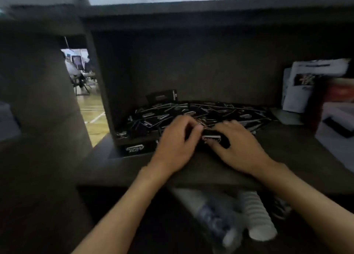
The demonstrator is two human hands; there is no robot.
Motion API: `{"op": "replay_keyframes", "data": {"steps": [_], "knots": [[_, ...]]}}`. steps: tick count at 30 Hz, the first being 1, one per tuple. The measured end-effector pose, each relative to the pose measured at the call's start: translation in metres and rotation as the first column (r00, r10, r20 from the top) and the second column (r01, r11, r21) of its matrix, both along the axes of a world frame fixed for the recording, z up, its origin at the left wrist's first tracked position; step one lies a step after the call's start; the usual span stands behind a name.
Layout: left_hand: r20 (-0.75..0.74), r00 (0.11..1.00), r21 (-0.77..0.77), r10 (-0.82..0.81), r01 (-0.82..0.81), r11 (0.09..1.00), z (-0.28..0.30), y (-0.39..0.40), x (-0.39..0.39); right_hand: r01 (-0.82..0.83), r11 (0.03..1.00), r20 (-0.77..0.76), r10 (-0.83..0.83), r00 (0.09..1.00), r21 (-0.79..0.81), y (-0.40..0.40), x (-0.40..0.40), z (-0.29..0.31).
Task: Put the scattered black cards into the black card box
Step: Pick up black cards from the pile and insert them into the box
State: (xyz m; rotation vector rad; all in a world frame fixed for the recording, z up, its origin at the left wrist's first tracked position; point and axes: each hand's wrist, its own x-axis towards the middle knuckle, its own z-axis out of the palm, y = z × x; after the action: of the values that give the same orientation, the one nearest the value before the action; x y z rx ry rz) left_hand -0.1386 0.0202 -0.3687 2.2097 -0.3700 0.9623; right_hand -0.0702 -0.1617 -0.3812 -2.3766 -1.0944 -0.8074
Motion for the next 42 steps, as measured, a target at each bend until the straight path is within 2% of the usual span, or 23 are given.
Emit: {"op": "replay_keyframes", "data": {"steps": [2,3,6,8,9,10,12,14,17,21,23,27,29,31,33,34,35,36,37,38,39,40,42], "knots": [[-0.055,0.991,0.047,0.119,-0.116,0.992,0.011,0.013,-0.012,0.088,0.994,-0.035,-0.086,0.996,0.061,-0.008,-0.006,0.004],[-0.119,0.973,0.124,0.199,-0.184,0.975,0.013,0.027,-0.018,0.095,0.994,-0.036,-0.093,0.995,0.045,-0.010,-0.008,0.003],[-0.338,0.804,0.429,0.490,-0.332,0.840,0.024,0.077,-0.032,0.092,0.996,-0.023,-0.092,0.995,0.005,-0.009,-0.011,0.004],[-0.473,0.637,0.570,0.609,-0.306,0.763,0.028,0.103,-0.039,0.102,0.995,-0.035,-0.102,0.994,-0.003,-0.008,-0.011,0.006],[-0.539,0.567,0.603,0.623,-0.256,0.755,0.029,0.113,-0.040,0.100,0.995,-0.040,-0.100,0.994,-0.005,-0.008,-0.011,0.006],[-0.591,0.522,0.605,0.615,-0.217,0.766,0.028,0.120,-0.039,0.087,0.996,-0.040,-0.087,0.995,-0.007,-0.009,-0.010,0.005],[-0.626,0.519,0.582,0.582,-0.187,0.792,0.026,0.129,-0.033,0.047,0.999,-0.031,-0.047,0.998,0.000,-0.009,-0.009,0.005],[-0.641,0.547,0.531,0.539,-0.191,0.826,0.024,0.135,-0.025,-0.001,1.000,-0.027,0.001,1.000,0.014,-0.010,-0.008,0.004],[-0.671,0.606,0.366,0.427,-0.229,0.902,0.021,0.133,-0.021,-0.034,0.999,-0.027,0.035,0.999,0.013,-0.009,-0.009,0.003],[-0.456,0.850,0.179,0.264,-0.203,0.963,0.026,0.103,-0.018,-0.064,0.998,-0.089,0.063,0.994,-0.005,-0.008,-0.013,0.004],[-0.405,0.902,0.152,0.149,-0.095,0.984,0.036,0.074,-0.014,-0.052,0.998,-0.148,0.056,0.987,0.027,-0.009,-0.013,0.004],[-0.445,0.890,0.055,-0.100,0.139,0.989,0.039,0.027,0.001,0.031,0.999,-0.103,-0.029,0.994,0.023,-0.009,-0.010,0.002],[-0.413,0.900,-0.055,-0.140,0.129,0.990,0.032,0.006,0.008,0.047,0.999,-0.077,-0.048,0.996,-0.011,-0.009,-0.010,0.001],[-0.412,0.895,-0.249,-0.169,0.068,0.966,0.025,-0.011,0.019,0.060,0.998,-0.120,-0.062,0.991,-0.022,-0.010,-0.008,0.003],[-0.447,0.843,-0.486,-0.298,0.051,0.872,0.023,-0.017,0.029,0.050,0.998,-0.162,-0.054,0.985,-0.026,-0.018,-0.004,0.007],[-0.442,0.832,-0.553,-0.334,0.040,0.832,0.023,-0.015,0.034,0.051,0.998,-0.159,-0.054,0.986,-0.029,-0.027,-0.001,0.010],[-0.438,0.849,-0.513,-0.293,0.032,0.858,0.022,-0.009,0.040,0.065,0.998,-0.140,-0.068,0.988,-0.025,-0.037,0.003,0.012],[-0.435,0.885,-0.348,-0.168,0.007,0.938,0.020,-0.001,0.047,0.087,0.996,-0.120,-0.088,0.989,-0.013,-0.047,0.005,0.013],[-0.417,0.909,-0.090,-0.010,-0.030,0.995,0.016,0.007,0.053,0.104,0.995,-0.111,-0.104,0.988,-0.006,-0.056,0.006,0.012],[-0.393,0.914,0.167,0.098,-0.035,0.985,0.009,0.011,0.057,0.108,0.994,-0.108,-0.108,0.988,-0.008,-0.063,0.005,0.010],[-0.387,0.908,0.369,0.164,-0.011,0.929,0.000,0.013,0.058,0.104,0.994,-0.104,-0.105,0.989,-0.014,-0.066,0.003,0.007],[-0.379,0.902,0.490,0.207,0.005,0.872,-0.009,0.013,0.057,0.095,0.995,-0.100,-0.097,0.990,-0.022,-0.067,0.001,0.004],[-0.306,0.916,0.564,0.258,-0.044,0.825,-0.019,0.012,0.046,0.087,0.996,-0.101,-0.089,0.991,-0.022,-0.065,0.001,0.002]]}}
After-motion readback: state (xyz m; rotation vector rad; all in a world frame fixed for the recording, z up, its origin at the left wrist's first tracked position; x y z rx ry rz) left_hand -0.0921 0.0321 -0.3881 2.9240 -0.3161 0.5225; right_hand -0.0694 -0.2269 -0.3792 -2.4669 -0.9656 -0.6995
